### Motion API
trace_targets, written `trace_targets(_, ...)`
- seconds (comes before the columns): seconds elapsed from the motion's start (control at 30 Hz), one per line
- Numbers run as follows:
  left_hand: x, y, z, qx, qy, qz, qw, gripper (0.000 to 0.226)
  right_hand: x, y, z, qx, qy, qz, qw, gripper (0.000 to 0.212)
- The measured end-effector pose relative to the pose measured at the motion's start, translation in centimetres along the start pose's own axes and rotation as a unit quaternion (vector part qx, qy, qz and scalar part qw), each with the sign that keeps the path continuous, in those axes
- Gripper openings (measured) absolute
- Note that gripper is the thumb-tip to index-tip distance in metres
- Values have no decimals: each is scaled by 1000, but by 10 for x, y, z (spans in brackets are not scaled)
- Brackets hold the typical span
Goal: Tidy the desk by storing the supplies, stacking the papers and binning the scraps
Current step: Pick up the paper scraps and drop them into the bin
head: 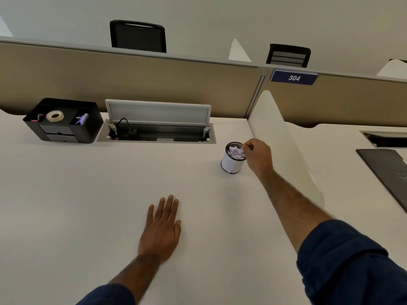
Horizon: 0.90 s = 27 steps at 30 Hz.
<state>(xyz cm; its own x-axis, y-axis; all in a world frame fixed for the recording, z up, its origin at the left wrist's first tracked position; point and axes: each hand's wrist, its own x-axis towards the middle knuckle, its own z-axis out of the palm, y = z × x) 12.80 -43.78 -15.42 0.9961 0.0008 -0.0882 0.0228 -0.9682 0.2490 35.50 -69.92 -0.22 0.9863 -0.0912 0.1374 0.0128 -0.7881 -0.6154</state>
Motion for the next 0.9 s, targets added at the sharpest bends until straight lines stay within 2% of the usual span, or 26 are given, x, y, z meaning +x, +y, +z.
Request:
trace_targets(0.1, -1, 2, -3, 5, -1, 3, 1000, 65, -63, 8, 20, -7, -50, -52, 997, 35)
trace_targets(0.17, -1, 2, -4, 1, -1, 4, 1000, 65, -118, 21, 32, -62, -149, -68, 985, 64)
trace_targets(0.23, -1, 2, -3, -1, 1, 4, 1000, 66, -169, 41, 39, -156, -236, -94, 954, 84)
trace_targets(0.33, -1, 2, -2, 1, -3, 1, 1000, 65, -225, 67, 40, -244, -252, -161, 922, 82)
trace_targets(0.43, -1, 2, -3, 6, -11, -1, 1000, 65, -253, 77, 40, -284, -238, -196, 908, 79)
trace_targets(0.67, -2, 2, -3, 1, -18, 0, 1000, 66, -264, 78, 48, -306, -237, -188, 902, 81)
trace_targets(0.9, -2, 4, -3, 5, -19, -2, 1000, 67, -262, 64, 53, -362, -227, -223, 876, 86)
